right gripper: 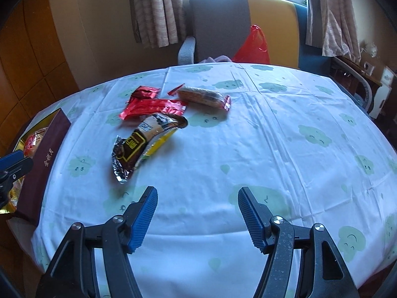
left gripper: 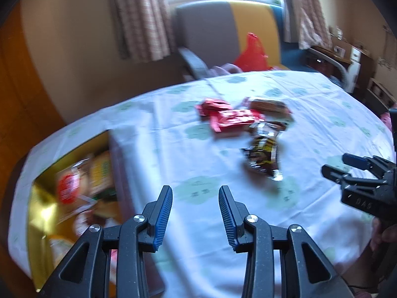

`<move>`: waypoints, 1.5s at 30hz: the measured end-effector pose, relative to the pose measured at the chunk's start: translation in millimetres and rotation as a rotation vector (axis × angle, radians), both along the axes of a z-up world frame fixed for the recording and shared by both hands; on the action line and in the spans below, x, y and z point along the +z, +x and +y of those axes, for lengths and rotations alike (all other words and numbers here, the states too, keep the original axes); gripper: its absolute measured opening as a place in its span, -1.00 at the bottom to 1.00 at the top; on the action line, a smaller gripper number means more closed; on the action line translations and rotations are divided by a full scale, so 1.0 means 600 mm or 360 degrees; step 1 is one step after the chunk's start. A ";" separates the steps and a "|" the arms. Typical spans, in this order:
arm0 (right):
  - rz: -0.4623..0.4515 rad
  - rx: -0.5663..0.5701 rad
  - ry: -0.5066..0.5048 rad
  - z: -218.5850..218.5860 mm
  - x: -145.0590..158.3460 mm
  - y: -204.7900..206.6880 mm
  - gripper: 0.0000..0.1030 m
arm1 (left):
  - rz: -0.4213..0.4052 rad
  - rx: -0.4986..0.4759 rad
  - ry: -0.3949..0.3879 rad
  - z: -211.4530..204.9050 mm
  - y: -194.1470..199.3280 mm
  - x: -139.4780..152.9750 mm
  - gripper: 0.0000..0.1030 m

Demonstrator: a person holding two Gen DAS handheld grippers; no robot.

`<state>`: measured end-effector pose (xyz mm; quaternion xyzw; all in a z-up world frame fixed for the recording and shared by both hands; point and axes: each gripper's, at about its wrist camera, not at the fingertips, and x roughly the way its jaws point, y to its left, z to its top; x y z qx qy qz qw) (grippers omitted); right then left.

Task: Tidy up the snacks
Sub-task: 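Move the left tool to the brown-gold Nanfang pack and grasp it, then hold the Nanfang pack in the left tool while the right tool grasps the red pack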

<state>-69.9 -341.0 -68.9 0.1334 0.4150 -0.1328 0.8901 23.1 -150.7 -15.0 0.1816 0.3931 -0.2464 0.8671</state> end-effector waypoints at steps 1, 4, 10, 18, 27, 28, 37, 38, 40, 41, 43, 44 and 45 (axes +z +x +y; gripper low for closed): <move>0.0003 -0.0006 -0.0001 -0.002 -0.002 0.000 0.32 | 0.0023 -0.0037 -0.0010 -0.013 0.002 -0.003 -0.23; 0.0015 -0.0028 -0.0001 -0.012 -0.007 -0.003 0.33 | 0.0077 -0.0140 -0.0019 -0.061 0.015 -0.010 0.03; 0.0039 -0.0057 0.0015 -0.028 -0.019 -0.006 0.33 | 0.0119 -0.0308 -0.0019 -0.153 0.044 -0.024 0.17; 0.0068 -0.0100 0.0028 -0.054 -0.031 -0.015 0.36 | 0.0205 -0.0349 0.0099 -0.233 0.090 -0.086 0.28; 0.0100 -0.0096 0.0031 -0.059 -0.047 -0.013 0.36 | 0.0271 -0.0261 -0.0002 -0.188 0.077 -0.109 -0.45; 0.0100 -0.0093 0.0028 -0.059 -0.047 -0.012 0.36 | 0.0263 -0.0228 -0.0004 -0.173 0.070 -0.107 -0.45; 0.0101 -0.0021 0.0041 -0.048 -0.042 -0.001 0.36 | 0.0191 -0.0034 0.0000 -0.032 0.005 -0.115 -0.41; 0.0098 -0.0004 0.0047 -0.045 -0.040 0.001 0.36 | 0.0180 -0.0025 -0.0026 -0.024 0.002 -0.116 -0.41; 0.0089 0.0046 0.0081 -0.038 -0.037 0.009 0.36 | 0.0154 -0.0029 -0.0035 -0.021 -0.004 -0.118 -0.41; 0.0086 0.0076 0.0094 -0.035 -0.036 0.014 0.36 | 0.0144 -0.0028 -0.0029 -0.024 -0.005 -0.119 -0.40; 0.0082 0.0136 0.0108 -0.026 -0.034 0.025 0.36 | 0.0122 -0.0025 -0.0027 -0.026 -0.007 -0.120 -0.40; 0.0082 0.0171 0.0116 -0.021 -0.032 0.033 0.36 | 0.0109 -0.0028 -0.0027 -0.027 -0.009 -0.120 -0.40; 0.0082 0.0199 0.0124 -0.017 -0.030 0.039 0.36 | 0.0094 -0.0031 -0.0027 -0.028 -0.012 -0.120 -0.40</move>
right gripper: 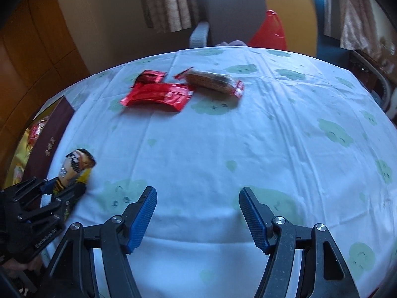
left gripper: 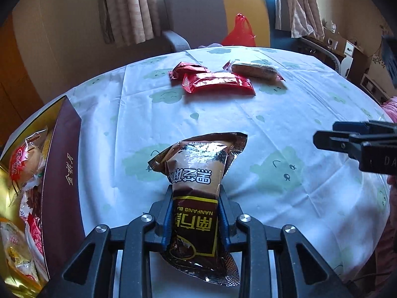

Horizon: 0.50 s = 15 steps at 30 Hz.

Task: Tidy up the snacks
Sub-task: 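Hold the Nanfang pack in the left tool while the right tool grasps the red pack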

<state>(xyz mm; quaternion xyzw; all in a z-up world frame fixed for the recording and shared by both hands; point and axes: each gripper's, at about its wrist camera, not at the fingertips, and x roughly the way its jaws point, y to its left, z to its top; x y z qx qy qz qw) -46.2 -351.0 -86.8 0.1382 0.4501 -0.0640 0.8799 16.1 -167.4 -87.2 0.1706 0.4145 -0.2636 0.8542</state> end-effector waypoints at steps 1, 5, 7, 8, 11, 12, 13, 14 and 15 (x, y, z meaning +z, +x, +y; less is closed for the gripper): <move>-0.0002 0.0026 0.0004 0.004 0.002 0.006 0.35 | -0.0012 0.0000 -0.0003 0.000 -0.001 0.000 -0.40; 0.0007 0.0135 0.0027 0.016 0.007 0.033 0.35 | -0.0017 0.0004 -0.0023 0.004 -0.003 -0.001 -0.40; 0.0011 0.0224 0.0027 0.024 0.011 0.051 0.35 | -0.0018 0.0003 -0.0034 0.006 -0.003 0.000 -0.41; 0.0014 0.0269 0.0016 0.028 0.014 0.061 0.35 | -0.0018 0.0004 -0.0040 0.007 -0.003 0.000 -0.41; 0.0021 0.0414 0.0000 0.035 0.023 0.096 0.35 | -0.0019 0.0003 -0.0056 0.010 -0.004 -0.001 -0.41; 0.0022 0.0467 -0.0014 0.038 0.027 0.111 0.35 | -0.0020 0.0002 -0.0061 0.011 -0.004 -0.001 -0.41; 0.0020 0.0510 -0.0029 0.040 0.032 0.125 0.35 | -0.0020 0.0003 -0.0068 0.011 -0.004 -0.001 -0.41; 0.0019 0.0544 -0.0037 0.040 0.036 0.139 0.35 | -0.0020 0.0003 -0.0072 0.012 -0.004 -0.001 -0.41; 0.0022 0.0578 -0.0046 0.041 0.040 0.154 0.35 | -0.0021 0.0003 -0.0075 0.012 -0.004 -0.001 -0.41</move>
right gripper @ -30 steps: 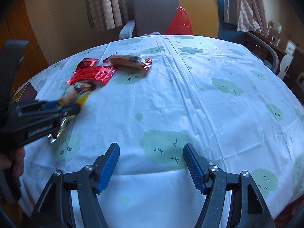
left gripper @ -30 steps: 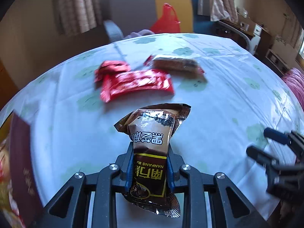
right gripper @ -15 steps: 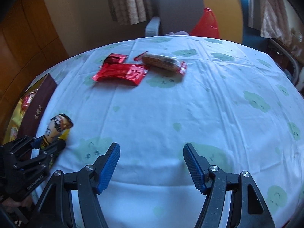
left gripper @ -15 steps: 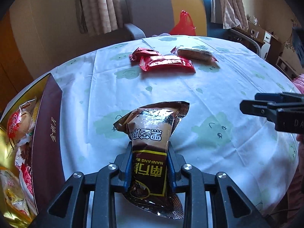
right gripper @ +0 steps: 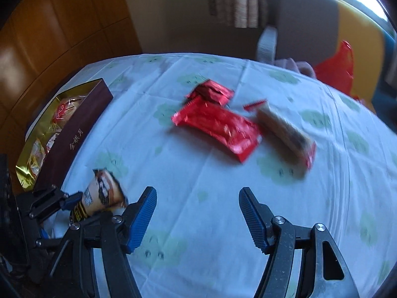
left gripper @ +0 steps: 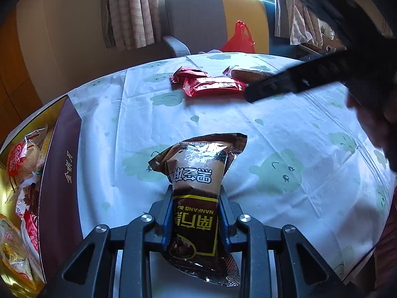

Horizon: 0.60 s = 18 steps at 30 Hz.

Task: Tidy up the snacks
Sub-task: 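Hold the Nanfang pack in the left tool while the right tool grasps the red pack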

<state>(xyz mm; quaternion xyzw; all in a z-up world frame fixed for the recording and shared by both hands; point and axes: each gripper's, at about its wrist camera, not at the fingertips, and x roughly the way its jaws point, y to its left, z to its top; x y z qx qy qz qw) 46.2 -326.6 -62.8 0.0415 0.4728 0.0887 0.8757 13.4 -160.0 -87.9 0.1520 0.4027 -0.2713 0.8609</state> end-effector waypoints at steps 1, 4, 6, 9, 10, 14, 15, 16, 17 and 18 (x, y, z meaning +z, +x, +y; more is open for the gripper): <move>0.0004 0.0047 -0.0017 0.001 0.004 0.020 0.36 | -0.0001 -0.0001 -0.0002 0.000 -0.001 0.000 -0.41; 0.0033 0.0178 -0.0075 0.004 0.008 0.073 0.49 | 0.0001 -0.0001 -0.0016 0.002 0.000 0.000 -0.41; 0.0067 0.0265 -0.0126 0.010 0.005 0.106 0.58 | 0.0004 0.0001 -0.0026 0.003 0.000 0.000 -0.41; 0.0110 0.0339 -0.0218 0.015 -0.004 0.147 0.63 | 0.0000 0.0001 -0.0028 0.003 -0.001 0.000 -0.41; 0.0120 0.0352 -0.0233 0.014 -0.007 0.157 0.63 | 0.0000 0.0002 -0.0029 0.003 -0.001 0.000 -0.41; 0.0162 0.0405 -0.0218 0.015 -0.013 0.194 0.72 | 0.0009 0.0000 -0.0039 0.004 -0.001 0.000 -0.41; 0.0199 0.0446 -0.0233 0.018 -0.020 0.200 0.75 | 0.0011 0.0001 -0.0044 0.004 0.000 0.000 -0.41; 0.0218 0.0467 -0.0279 0.022 -0.028 0.203 0.75 | 0.0012 0.0004 -0.0048 0.005 0.000 0.000 -0.41; 0.0235 0.0486 -0.0310 0.025 -0.036 0.206 0.75 | 0.0012 0.0006 -0.0049 0.004 0.001 -0.001 -0.41; 0.0256 0.0501 -0.0319 0.027 -0.044 0.209 0.75 | 0.0012 0.0007 -0.0050 0.004 0.001 -0.001 -0.41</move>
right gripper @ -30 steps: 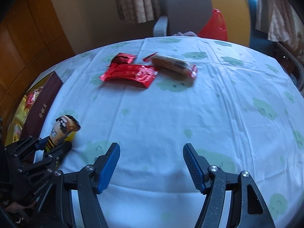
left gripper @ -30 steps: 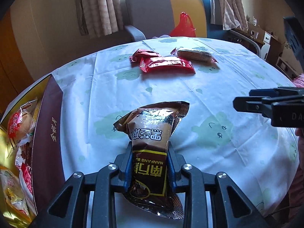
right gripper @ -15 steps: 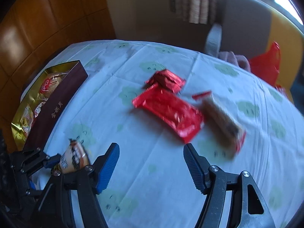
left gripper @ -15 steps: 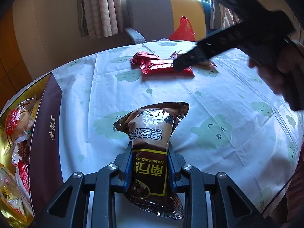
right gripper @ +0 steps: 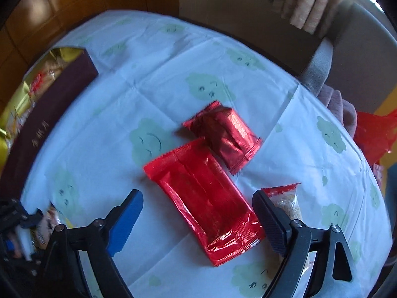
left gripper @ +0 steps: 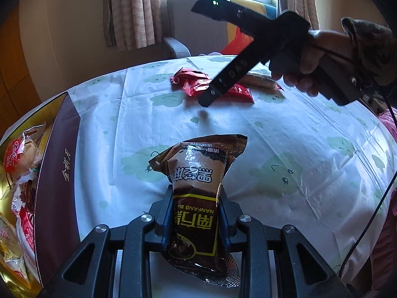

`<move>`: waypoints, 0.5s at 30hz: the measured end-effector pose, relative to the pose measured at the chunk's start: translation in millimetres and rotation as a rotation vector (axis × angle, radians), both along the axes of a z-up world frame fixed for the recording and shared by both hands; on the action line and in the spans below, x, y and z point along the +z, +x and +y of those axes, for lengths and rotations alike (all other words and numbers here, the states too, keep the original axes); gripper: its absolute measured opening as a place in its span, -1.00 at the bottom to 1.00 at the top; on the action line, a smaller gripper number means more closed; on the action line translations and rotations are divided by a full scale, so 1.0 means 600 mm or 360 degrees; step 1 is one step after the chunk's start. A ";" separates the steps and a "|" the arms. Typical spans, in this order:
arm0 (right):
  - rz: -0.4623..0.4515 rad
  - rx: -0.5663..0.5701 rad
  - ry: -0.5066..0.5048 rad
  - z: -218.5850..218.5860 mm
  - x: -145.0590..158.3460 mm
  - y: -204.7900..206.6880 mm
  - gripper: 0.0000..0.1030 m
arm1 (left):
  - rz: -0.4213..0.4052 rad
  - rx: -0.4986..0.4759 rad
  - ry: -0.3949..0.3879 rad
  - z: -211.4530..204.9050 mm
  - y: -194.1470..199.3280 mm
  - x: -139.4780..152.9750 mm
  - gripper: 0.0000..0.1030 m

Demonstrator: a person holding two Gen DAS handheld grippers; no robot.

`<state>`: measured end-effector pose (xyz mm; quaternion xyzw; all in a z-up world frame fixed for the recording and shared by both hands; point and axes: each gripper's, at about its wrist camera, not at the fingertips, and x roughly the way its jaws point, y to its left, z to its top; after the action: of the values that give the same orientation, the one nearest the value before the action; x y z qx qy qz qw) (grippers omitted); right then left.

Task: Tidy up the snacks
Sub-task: 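Hold the Nanfang pack in the left tool while the right tool grasps the red pack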

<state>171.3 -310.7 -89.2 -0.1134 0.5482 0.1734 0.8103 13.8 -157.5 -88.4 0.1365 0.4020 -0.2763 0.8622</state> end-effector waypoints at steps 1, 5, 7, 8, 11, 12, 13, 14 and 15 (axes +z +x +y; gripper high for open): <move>0.0010 0.0001 -0.0009 0.000 -0.009 -0.001 0.74 | 0.0002 0.0002 -0.0002 0.000 0.000 0.000 -0.41; -0.0009 -0.0048 0.0093 -0.009 -0.010 -0.026 -0.18 | 0.0001 0.0002 -0.0004 0.000 0.000 0.000 -0.41; 0.0013 -0.0087 0.0113 -0.014 -0.009 -0.046 -0.18 | 0.0005 0.0003 -0.0007 0.001 0.000 0.000 -0.41; 0.0012 -0.0101 0.0115 -0.016 -0.008 -0.064 -0.17 | 0.0006 0.0003 -0.0007 0.001 0.001 0.000 -0.41; 0.0058 -0.0176 0.0181 -0.029 -0.006 -0.117 -0.10 | 0.0005 0.0006 -0.0005 0.001 0.001 0.000 -0.41; 0.0073 -0.0206 0.0198 -0.034 -0.005 -0.136 -0.03 | 0.0005 0.0007 -0.0004 0.001 0.001 0.000 -0.41; 0.0094 -0.0227 0.0206 -0.039 -0.004 -0.158 -0.03 | 0.0006 0.0008 -0.0004 0.001 0.001 0.000 -0.40; 0.0103 -0.0231 0.0204 -0.042 -0.003 -0.176 -0.01 | 0.0006 0.0007 -0.0004 0.001 0.001 0.000 -0.40; 0.0121 -0.0232 0.0211 -0.046 -0.001 -0.194 0.02 | 0.0006 0.0007 -0.0003 0.001 0.001 0.001 -0.40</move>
<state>54.8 -338.3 -89.9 -0.0126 0.5726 0.1541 0.8051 14.5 -157.1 -88.1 0.1343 0.4037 -0.2752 0.8621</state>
